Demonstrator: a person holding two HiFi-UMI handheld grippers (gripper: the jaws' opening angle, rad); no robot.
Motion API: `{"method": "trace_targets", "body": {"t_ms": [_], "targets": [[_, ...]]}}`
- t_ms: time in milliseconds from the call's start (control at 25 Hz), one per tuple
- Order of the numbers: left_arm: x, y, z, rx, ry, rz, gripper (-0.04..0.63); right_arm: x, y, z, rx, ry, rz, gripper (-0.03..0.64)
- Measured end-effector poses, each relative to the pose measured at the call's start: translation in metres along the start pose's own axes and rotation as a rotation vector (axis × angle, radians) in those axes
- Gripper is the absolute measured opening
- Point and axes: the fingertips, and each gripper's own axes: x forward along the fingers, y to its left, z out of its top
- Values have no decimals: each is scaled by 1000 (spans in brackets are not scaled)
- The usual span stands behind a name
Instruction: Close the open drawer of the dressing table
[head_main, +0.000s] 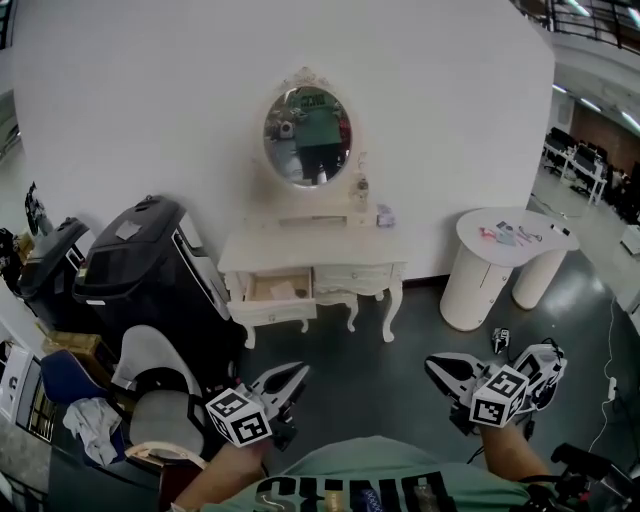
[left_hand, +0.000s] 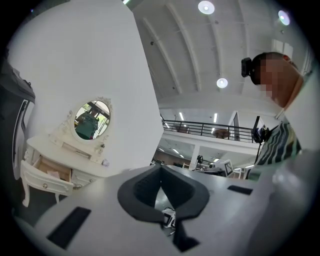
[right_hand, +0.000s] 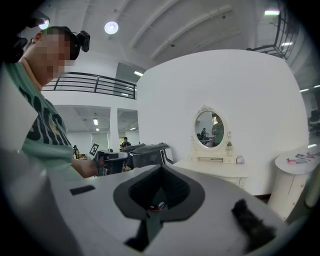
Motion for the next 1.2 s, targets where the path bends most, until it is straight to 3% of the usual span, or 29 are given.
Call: {"method": "trace_targets", "body": {"t_ms": [320, 640, 920, 1200], "targets": [[-32, 79, 33, -16, 1, -35, 9, 85, 16, 9, -2, 20, -34, 11], [-37, 124, 39, -51, -12, -1, 9, 135, 5, 18, -18, 58, 5, 11], [-6, 140, 36, -29, -15, 84, 9, 158, -44, 13, -7, 59, 105, 12], [83, 130, 27, -21, -54, 170, 9, 147, -135, 33, -44, 40, 215, 12]]}}
